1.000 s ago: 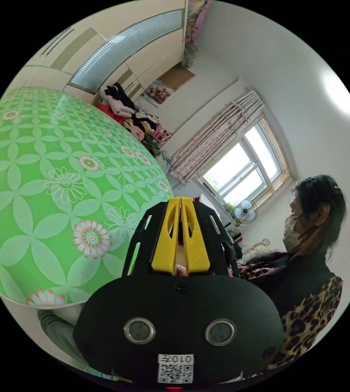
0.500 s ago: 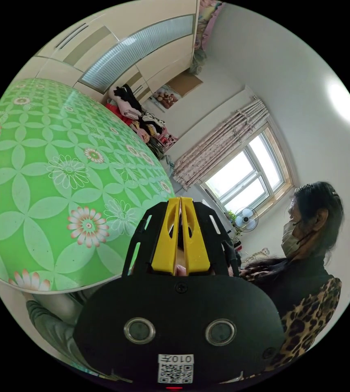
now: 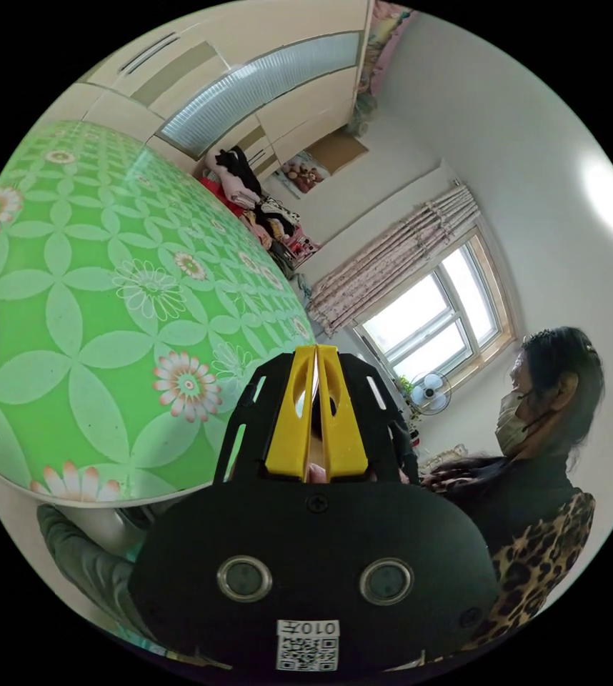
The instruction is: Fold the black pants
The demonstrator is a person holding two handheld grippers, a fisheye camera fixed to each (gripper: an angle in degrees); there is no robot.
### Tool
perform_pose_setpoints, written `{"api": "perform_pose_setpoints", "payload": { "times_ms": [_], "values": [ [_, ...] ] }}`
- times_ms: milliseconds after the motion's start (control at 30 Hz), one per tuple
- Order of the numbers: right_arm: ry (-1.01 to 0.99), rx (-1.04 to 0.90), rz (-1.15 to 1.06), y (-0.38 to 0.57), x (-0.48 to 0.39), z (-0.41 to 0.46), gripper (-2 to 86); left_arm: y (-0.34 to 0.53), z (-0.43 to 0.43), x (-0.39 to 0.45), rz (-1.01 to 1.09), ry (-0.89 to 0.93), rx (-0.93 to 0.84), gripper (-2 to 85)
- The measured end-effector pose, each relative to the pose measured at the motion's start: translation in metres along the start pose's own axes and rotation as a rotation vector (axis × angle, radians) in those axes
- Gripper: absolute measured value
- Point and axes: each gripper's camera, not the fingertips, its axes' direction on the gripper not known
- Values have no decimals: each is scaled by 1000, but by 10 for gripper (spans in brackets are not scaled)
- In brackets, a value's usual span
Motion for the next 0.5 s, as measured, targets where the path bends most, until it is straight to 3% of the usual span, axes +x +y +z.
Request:
{"api": "perform_pose_setpoints", "payload": {
  "times_ms": [100,233,333,400,500],
  "values": [
    [324,-40,-139,-10,-59,17,61,-6,8,-6,-9,6,-13,-2],
    [372,-120,-56,-19,-60,38,72,-14,12,-9,2,-2,-22,-1],
    [317,-156,18,-29,-46,42,74,-17,13,-18,-20,-17,-18,-1],
    [160,-175,96,-45,-30,16,63,-20,14,-26,-50,-7,-12,-1],
    [-22,-29,117,-63,-20,-48,53,-29,12,-30,-50,-6,4,-1]
  ]
}}
